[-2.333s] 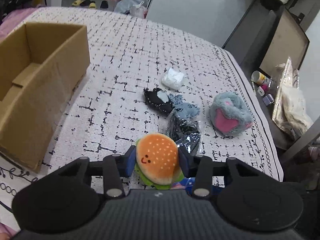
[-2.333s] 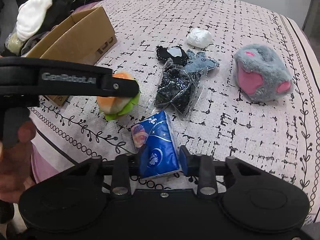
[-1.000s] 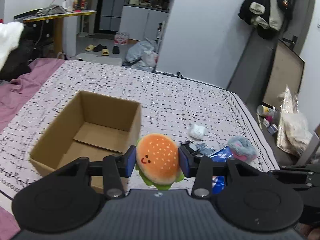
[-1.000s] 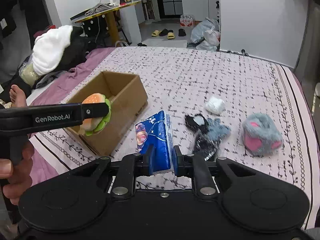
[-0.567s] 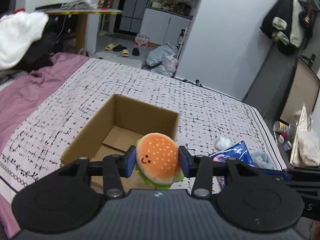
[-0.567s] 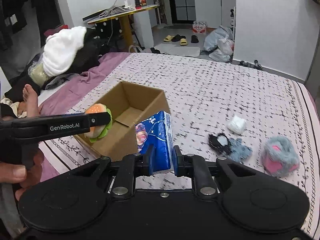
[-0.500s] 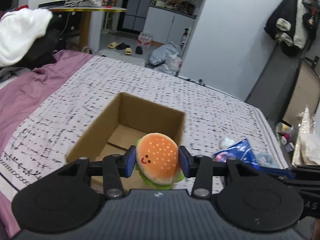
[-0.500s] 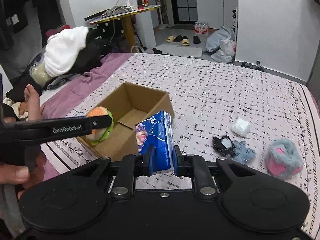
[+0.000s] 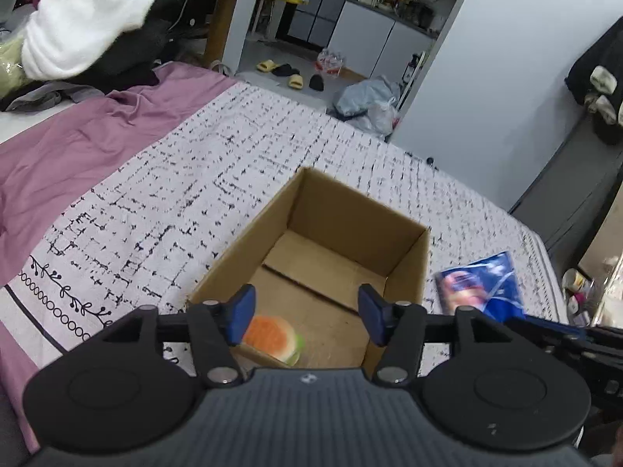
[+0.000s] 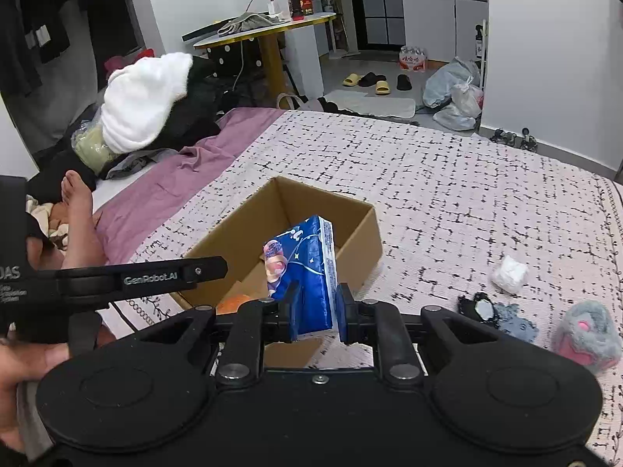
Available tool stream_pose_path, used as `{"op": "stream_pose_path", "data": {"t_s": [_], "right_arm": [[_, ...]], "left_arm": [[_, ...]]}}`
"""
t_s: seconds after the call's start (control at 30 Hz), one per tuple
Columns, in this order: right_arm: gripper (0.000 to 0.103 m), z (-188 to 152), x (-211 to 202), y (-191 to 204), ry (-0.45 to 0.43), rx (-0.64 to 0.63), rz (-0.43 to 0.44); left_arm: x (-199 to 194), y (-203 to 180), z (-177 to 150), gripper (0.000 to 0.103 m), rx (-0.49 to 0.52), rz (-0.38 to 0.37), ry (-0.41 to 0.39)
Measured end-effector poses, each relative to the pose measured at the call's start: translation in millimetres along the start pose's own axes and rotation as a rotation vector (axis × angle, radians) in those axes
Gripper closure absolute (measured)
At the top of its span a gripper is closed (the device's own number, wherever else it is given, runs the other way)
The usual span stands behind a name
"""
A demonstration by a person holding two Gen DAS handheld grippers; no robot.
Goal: Organize soft objects
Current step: 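Carry both items over the cardboard box and open the left gripper to drop the hamburger, then open the right gripper to drop the tissue pack into the box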
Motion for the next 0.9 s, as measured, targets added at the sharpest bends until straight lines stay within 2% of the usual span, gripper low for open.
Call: {"op": "stream_pose_path", "data": {"t_s": [0.1, 0.27, 0.5, 0.57, 0.67, 0.8, 0.9], "right_arm": [[0.085, 3, 6, 3, 0.006, 0.012, 0.013], [0.085, 6, 18, 9, 0.021, 0.030, 0.036], [0.084, 9, 36, 21, 0.041, 0.042, 0.052], [0.080, 8, 40, 23, 0.057, 0.044, 0.059], [0.076, 6, 39, 20, 0.071, 0.067, 0.059], [0.054, 1, 26, 7, 0.058, 0.080, 0.026], [0.050, -6, 12, -5, 0.051, 0.084, -0.002]], "left_arm": [[-8, 2, 5, 0.031, -0.014, -0.007, -0.015], [-16, 5, 10, 0.025, -0.005, 0.006, -0.032], [-27, 14, 17, 0.019, -0.051, -0.001, -0.045], [-28, 15, 18, 0.019, -0.055, 0.005, -0.044], [-26, 16, 18, 0.010, -0.061, 0.012, -0.029], [-23, 10, 15, 0.008, -0.042, 0.014, -0.011], [-23, 1, 13, 0.007, -0.012, 0.017, -0.008]]}}
Point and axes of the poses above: each gripper's, at about its wrist camera, not at the fingertips, and x roughly the way its jaws point, y to its left, z to its top, the point moved 3 cm from there along x, roughly the way its jaws point, and after that the axes turned 1 degree about z, right-handed, at the moved point
